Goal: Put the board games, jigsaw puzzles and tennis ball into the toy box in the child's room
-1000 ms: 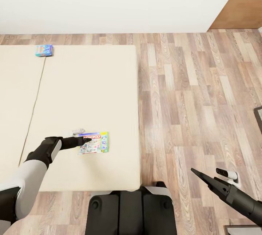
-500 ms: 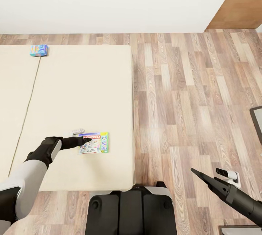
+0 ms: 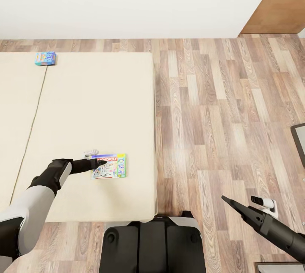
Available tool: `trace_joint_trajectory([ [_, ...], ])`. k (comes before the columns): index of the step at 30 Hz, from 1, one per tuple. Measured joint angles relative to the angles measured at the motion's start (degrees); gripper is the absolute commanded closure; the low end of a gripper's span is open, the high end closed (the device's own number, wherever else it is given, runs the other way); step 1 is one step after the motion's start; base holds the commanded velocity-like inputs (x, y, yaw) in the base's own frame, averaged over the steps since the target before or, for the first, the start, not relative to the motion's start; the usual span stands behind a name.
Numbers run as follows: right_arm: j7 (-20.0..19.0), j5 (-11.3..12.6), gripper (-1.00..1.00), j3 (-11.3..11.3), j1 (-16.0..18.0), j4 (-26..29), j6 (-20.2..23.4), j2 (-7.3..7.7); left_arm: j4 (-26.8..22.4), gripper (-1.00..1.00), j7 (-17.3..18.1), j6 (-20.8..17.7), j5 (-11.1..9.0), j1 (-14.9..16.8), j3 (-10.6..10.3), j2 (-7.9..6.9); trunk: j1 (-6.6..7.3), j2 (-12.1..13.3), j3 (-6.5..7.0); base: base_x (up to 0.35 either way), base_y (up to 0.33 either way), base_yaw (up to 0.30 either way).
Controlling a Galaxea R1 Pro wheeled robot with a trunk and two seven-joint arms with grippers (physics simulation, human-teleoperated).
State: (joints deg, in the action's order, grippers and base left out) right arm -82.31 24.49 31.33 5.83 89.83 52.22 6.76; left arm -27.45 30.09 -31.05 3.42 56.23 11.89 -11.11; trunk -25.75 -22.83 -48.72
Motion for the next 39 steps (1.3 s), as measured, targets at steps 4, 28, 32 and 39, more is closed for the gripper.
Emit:
trace_joint_trajectory([
  [4,0.26,0.00,-1.00,-0.11,-0.01,-0.01,0.01,0.00,0.00,-1.00,0.01,0.00,-0.01,0.00,0.00,0.04,0.00,0.00,0.00,0.000,-0.011,0.000],
  [28,0.42,0.00,-1.00,-0.14,0.00,-0.09,0.01,-0.01,-0.02,-1.00,0.02,0.00,0.00,0.00,0.06,-0.02,0.00,0.00,0.00,0.000,-0.110,0.000],
  [32,0.45,-0.01,-1.00,-0.13,-0.01,-0.08,0.01,-0.01,-0.04,-1.00,0.02,0.03,0.01,0.00,0.01,-0.02,0.00,0.00,0.00,0.000,-0.136,0.000],
  [39,0.47,-0.01,-1.00,-0.13,0.01,-0.08,0.01,-0.01,-0.05,-1.00,0.01,0.04,0.01,0.00,-0.01,-0.02,0.00,0.00,0.00,0.000,-0.204,0.000],
])
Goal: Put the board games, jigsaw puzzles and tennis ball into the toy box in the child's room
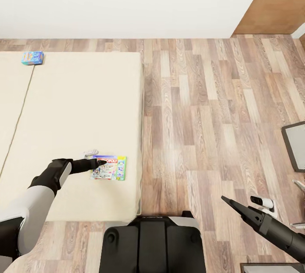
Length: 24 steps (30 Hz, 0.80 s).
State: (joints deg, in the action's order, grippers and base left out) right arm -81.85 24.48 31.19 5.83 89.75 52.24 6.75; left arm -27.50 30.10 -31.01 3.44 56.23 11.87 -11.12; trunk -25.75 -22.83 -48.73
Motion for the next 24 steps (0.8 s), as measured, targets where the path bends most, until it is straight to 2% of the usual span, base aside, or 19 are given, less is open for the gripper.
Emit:
trace_joint_trajectory([
  [17,-0.07,0.01,-1.00,-0.01,0.01,-0.02,0.00,0.00,0.01,-1.00,0.01,-0.03,-0.01,0.00,0.02,0.07,0.00,0.00,0.00,0.000,-0.041,0.000],
  [24,-0.04,0.00,-1.00,0.00,-0.01,0.01,0.00,0.00,0.03,-1.00,0.00,0.01,0.01,0.01,-0.01,0.03,0.00,0.00,0.00,0.000,-0.184,0.000],
])
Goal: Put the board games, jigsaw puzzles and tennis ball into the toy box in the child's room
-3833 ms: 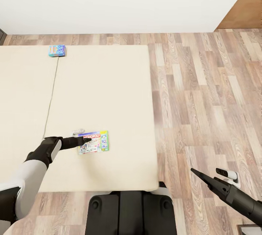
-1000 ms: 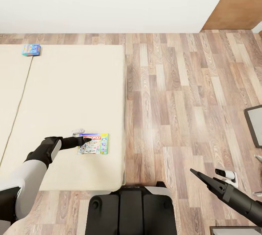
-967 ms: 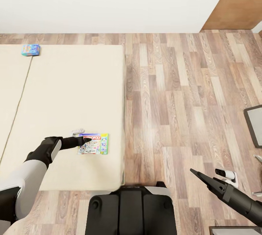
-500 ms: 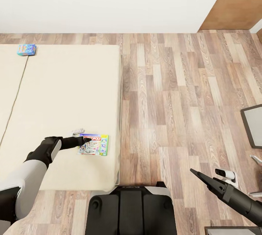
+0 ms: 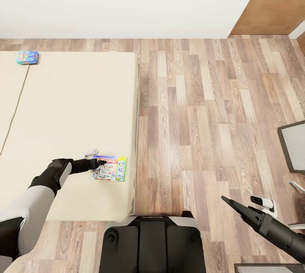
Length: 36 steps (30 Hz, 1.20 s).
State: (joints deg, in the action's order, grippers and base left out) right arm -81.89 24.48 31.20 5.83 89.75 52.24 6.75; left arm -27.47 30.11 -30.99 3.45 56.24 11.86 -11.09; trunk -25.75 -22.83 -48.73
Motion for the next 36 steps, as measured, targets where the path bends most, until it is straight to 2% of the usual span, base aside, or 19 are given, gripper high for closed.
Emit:
trace_joint_trajectory([
  [17,-0.03,0.01,-1.00,0.00,0.02,-0.03,0.00,0.01,-0.01,-1.00,0.01,-0.05,-0.03,-0.01,0.02,-0.02,0.00,0.00,0.00,0.000,-0.040,0.000],
  [28,-0.02,0.00,-1.00,0.07,0.00,-0.01,0.00,0.00,-0.01,-1.00,0.00,-0.02,-0.02,0.00,0.01,-0.04,0.00,0.00,0.00,0.000,-0.158,0.000],
  [36,-0.03,0.01,-1.00,0.09,-0.01,-0.02,0.00,0.01,-0.03,-1.00,0.01,-0.05,-0.03,-0.01,0.02,-0.04,0.00,0.00,0.00,0.000,-0.047,0.000],
])
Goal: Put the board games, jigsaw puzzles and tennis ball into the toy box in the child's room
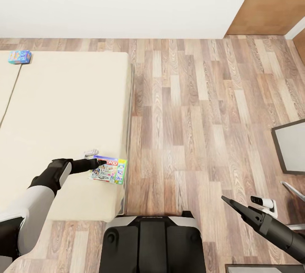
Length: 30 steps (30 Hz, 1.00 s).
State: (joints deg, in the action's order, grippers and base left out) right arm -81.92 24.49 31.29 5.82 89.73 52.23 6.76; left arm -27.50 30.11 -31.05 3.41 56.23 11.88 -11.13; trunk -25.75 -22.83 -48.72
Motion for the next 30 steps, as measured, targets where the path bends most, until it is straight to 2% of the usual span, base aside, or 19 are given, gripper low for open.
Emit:
trace_joint_trajectory([
  [30,0.00,0.00,-1.00,0.07,0.01,0.00,-0.01,0.00,0.02,-1.00,0.00,0.00,0.00,0.01,0.04,-0.04,0.00,0.00,0.00,0.000,-0.001,0.000],
])
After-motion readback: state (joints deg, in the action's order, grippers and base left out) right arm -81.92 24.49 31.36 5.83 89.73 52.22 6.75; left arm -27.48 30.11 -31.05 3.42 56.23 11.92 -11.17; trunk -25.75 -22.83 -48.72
